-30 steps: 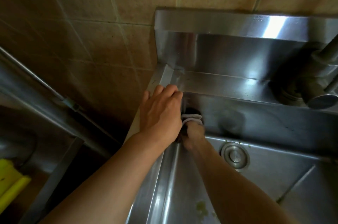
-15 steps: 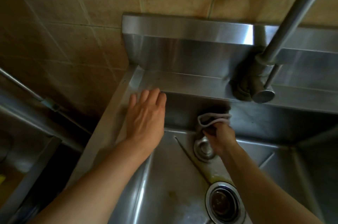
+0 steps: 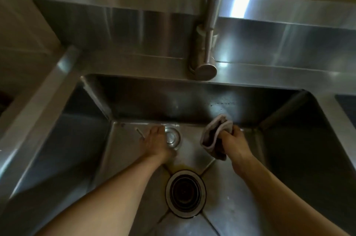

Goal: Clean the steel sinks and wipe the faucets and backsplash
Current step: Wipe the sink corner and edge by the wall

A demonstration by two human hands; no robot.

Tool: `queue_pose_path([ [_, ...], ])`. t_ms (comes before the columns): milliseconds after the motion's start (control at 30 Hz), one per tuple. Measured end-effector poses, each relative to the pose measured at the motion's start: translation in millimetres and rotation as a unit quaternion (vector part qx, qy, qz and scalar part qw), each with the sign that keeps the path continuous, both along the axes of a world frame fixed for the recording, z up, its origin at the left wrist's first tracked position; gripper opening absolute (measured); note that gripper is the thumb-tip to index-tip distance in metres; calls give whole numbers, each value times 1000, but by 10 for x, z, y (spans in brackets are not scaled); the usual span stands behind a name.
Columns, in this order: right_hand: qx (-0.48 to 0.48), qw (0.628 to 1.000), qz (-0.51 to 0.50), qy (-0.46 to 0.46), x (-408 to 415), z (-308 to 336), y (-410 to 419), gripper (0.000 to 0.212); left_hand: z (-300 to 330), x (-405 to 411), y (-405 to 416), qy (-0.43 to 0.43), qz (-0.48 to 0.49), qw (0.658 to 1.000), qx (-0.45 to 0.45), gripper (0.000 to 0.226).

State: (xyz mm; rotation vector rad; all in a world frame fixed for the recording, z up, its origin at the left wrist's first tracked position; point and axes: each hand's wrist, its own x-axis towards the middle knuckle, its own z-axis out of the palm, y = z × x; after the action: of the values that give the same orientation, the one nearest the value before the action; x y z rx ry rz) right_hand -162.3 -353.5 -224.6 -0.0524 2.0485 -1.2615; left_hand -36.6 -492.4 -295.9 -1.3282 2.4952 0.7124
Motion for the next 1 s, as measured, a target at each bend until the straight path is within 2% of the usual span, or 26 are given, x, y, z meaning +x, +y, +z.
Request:
queue_pose_path([
  [133, 13, 1000, 21, 3, -89, -116, 105, 18, -194, -124, 42, -15, 38, 998, -47, 104],
  [233, 13, 1000, 13, 3, -129, -174, 155, 13, -236, -162, 84, -44, 7, 997, -68, 104],
  [367, 13, 1000, 1, 2, -135, -182, 195, 10, -188, -161, 159, 1, -39, 994, -98, 97],
  [433, 16, 1000, -4, 12, -132, -161, 214, 11, -103, -97, 260, 37, -96, 989, -111, 92],
  [533, 14, 1000, -23, 13, -111, -98, 247, 12, 32, 66, 440, 74, -250, 949, -175, 87],
  [567, 12, 1000, -27, 9, -95, -65, 255, 11, 52, 113, 515, 100, -301, 926, -204, 75],
  [633, 8, 999, -36, -2, -62, 23, 276, 11, 171, 186, 656, 123, -397, 875, -248, 35],
  [667, 5, 999, -39, -6, -56, 54, 285, 9, 218, 201, 696, 122, -428, 855, -267, 35],
  [733, -7, 999, -44, -9, -31, 145, 308, 15, 291, 201, 743, 110, -457, 838, -275, 39],
  [767, -14, 999, -49, -11, -23, 189, 319, 18, 291, 200, 752, 104, -469, 831, -280, 35],
  [833, -25, 998, -61, -12, -33, 228, 353, 9, 264, 196, 756, 96, -496, 814, -288, 23],
  [900, -33, 997, -73, -15, -50, 249, 391, 15, 285, 197, 753, 85, -480, 834, -258, 28],
  [1000, -35, 994, -107, -11, -107, 283, 469, 25, 311, 154, 765, 45, -401, 898, -174, 81],
])
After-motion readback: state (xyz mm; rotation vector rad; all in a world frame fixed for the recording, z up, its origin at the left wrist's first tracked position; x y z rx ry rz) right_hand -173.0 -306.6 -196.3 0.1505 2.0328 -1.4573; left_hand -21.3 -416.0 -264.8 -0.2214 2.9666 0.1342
